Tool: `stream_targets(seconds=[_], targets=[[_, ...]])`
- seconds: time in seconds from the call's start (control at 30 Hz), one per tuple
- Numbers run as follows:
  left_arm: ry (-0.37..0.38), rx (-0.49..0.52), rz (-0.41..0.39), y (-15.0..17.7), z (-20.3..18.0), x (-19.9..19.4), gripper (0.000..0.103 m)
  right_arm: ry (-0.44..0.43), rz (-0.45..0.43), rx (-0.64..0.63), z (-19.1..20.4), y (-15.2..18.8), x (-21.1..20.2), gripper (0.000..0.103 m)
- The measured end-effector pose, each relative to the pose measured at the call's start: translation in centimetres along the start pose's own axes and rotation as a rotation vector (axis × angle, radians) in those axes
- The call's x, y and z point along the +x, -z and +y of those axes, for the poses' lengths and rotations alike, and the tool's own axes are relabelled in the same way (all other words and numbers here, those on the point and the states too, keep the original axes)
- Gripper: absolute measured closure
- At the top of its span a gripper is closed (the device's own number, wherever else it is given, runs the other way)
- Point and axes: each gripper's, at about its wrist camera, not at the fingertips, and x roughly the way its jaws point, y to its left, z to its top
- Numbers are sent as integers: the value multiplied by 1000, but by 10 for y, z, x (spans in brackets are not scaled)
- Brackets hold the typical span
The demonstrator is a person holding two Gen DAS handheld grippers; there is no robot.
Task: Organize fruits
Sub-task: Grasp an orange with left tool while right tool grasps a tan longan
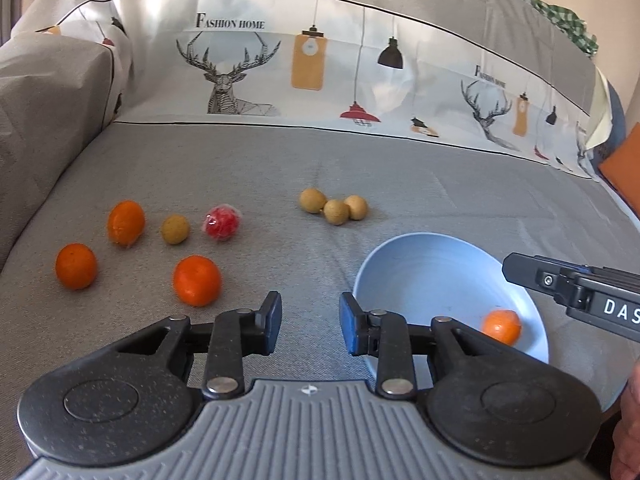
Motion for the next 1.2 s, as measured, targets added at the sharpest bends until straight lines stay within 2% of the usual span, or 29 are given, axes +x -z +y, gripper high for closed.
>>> stream_targets(seconds=[0.1, 0.17, 0.2, 0.23, 0.33, 0.43, 0.53, 0.8, 0.83, 0.87, 0.97, 1.1, 1.17, 1.2], targets=[[-33, -12, -16, -3, 3, -1, 57, -11, -2, 1, 4, -1, 2, 65], [-62, -39, -24, -6, 10, -1, 46, -20, -4, 2, 8, -3, 2, 65], [-85, -60, -28, -8, 15, 0, 35, -24, -5, 2, 9, -4, 3, 65], [-113, -83, -30, -9, 20, 1, 30, -29, -6, 2, 11, -4, 3, 65], [-186, -142, -12, -14, 36, 9, 24, -43, -7, 4, 17, -6, 4, 65], [-238, -202, 27, -17, 52, 20, 24, -56, -5, 7, 22, -9, 6, 65], [-243, -229, 58, -18, 58, 27, 24, -63, -5, 5, 26, -13, 9, 65], [-239, -200, 80, -20, 55, 37, 24, -82, 1, 44, 32, -30, 32, 65], [-242, -206, 85, -20, 57, 38, 24, -80, 1, 48, 34, -33, 37, 68], [-244, -213, 90, -21, 59, 40, 25, -76, 2, 47, 36, -35, 42, 73], [-244, -231, 100, -22, 64, 44, 27, -68, 11, 51, 40, -42, 57, 78], [-237, -229, 107, -22, 65, 48, 46, -70, 24, 73, 43, -51, 78, 79], [-216, -219, 104, -23, 63, 48, 63, -63, 38, 91, 42, -56, 91, 78], [-216, -210, 101, -24, 61, 48, 65, -61, 47, 103, 41, -58, 97, 78]])
